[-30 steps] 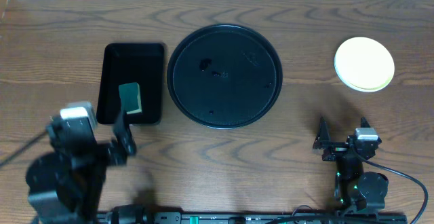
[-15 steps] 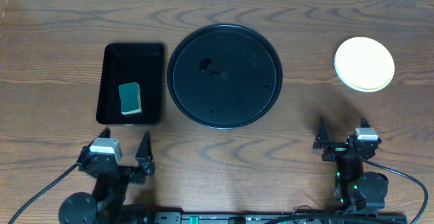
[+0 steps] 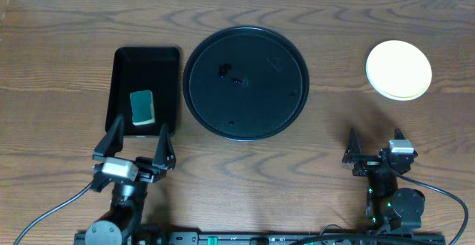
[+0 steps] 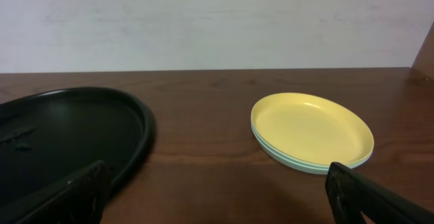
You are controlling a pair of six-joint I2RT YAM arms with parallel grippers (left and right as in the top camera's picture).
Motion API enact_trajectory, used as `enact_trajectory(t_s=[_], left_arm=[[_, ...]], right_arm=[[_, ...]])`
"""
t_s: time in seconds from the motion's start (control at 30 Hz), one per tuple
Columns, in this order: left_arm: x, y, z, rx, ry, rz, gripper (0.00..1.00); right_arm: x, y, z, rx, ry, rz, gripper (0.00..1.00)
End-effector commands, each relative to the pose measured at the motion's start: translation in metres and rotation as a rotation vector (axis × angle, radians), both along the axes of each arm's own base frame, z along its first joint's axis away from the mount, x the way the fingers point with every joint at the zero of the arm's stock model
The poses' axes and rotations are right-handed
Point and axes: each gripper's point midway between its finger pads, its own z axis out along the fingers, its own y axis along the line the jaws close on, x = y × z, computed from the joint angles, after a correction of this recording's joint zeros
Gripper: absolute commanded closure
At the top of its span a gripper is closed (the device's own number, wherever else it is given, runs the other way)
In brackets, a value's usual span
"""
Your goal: Clean dirty plates on tray and stack at the side
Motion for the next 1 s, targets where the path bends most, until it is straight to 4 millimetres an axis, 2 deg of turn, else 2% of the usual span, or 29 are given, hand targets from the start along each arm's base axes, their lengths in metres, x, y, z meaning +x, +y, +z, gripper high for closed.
enact_trajectory(t_s=[0.0,0.23,0.4,0.57,0.97], left_arm=[[0.006,-0.001,-0.018,-0.023,0.033,-0.005,0.14],[0.022,0.009,-0.065,-0.042,0.137,0.053,0.14],[0.030,0.011,-0.112,-0.036,0.318,0.072,0.14],[0.028,0.011,-0.159,-0.024,0.509,0.077,0.14],[0.029,0.016,-0.161,-0.027,0.517,0.107,0.14]], right_arm=[[0.000,-0.003,0.000,0.010,-0.002,-0.011,0.01],[0.000,-0.003,0.000,0.010,-0.002,-0.011,0.01],[0.000,-0.003,0.000,0.010,-0.002,-0.011,0.01],[0.000,-0.003,0.000,0.010,-0.002,-0.011,0.01],[0.000,-0.003,0.000,0.010,-0.002,-0.011,0.01]])
